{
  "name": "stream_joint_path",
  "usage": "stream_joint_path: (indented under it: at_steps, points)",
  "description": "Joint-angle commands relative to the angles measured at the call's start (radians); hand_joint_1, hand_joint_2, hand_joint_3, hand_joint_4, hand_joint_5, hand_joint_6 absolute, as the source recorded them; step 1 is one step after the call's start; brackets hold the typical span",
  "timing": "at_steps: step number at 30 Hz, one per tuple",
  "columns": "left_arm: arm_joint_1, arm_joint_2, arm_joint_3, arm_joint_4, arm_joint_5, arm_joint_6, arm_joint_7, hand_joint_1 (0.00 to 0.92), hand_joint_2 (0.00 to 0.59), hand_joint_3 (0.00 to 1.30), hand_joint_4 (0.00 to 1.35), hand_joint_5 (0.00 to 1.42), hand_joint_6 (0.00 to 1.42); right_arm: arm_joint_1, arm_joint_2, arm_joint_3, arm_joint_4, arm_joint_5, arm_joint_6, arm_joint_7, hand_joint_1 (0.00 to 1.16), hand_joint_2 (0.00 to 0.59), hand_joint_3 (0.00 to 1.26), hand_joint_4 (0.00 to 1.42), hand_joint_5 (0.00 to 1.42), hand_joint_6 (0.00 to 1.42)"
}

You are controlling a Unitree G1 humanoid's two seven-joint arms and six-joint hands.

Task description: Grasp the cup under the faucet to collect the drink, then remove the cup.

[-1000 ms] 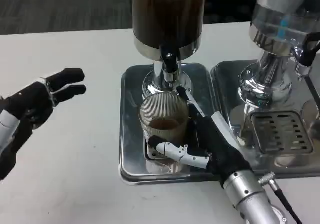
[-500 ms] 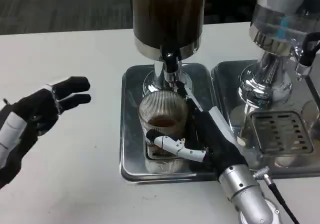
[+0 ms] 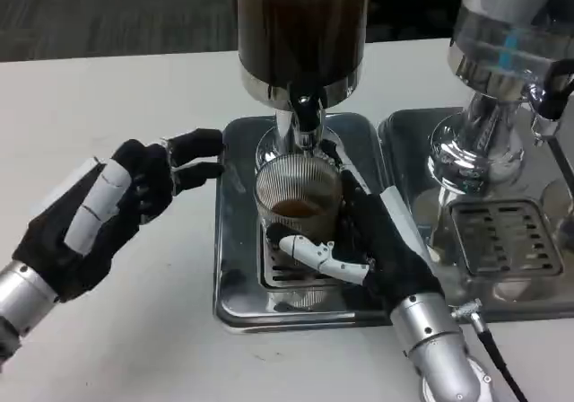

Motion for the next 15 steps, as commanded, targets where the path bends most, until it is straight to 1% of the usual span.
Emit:
stream_joint_path:
  at_steps: [1, 7, 10, 15]
  points:
    - [-0.037, -0.003, -0.011, 0.076, 0.030, -0.031, 0.004, 0.000, 0.143, 0.25, 0.15, 0.19, 0.10, 0.019, -0.001, -0.003, 0.031, -0.005, -0.006, -0.024, 0.70, 0.187, 0.11, 0.24, 0.36, 0.38]
    - [-0.058, 0.002, -0.012, 0.153, 0.053, -0.057, 0.004, 0.000, 0.143, 0.25, 0.16, 0.19, 0.10, 0.028, 0.001, -0.004, 0.038, -0.005, -0.036, -0.057, 0.70, 0.193, 0.18, 0.31, 0.42, 0.44]
    - [-0.062, 0.005, -0.012, 0.176, 0.058, -0.068, 0.005, 0.000, 0.143, 0.25, 0.16, 0.19, 0.10, 0.027, 0.005, -0.004, 0.052, -0.004, -0.069, -0.078, 0.70, 0.195, 0.21, 0.33, 0.44, 0.46]
    - [-0.064, 0.006, -0.013, 0.203, 0.064, -0.081, 0.010, 0.000, 0.144, 0.26, 0.18, 0.19, 0.11, 0.023, 0.012, -0.004, 0.073, -0.016, -0.110, -0.125, 0.73, 0.190, 0.28, 0.39, 0.50, 0.55]
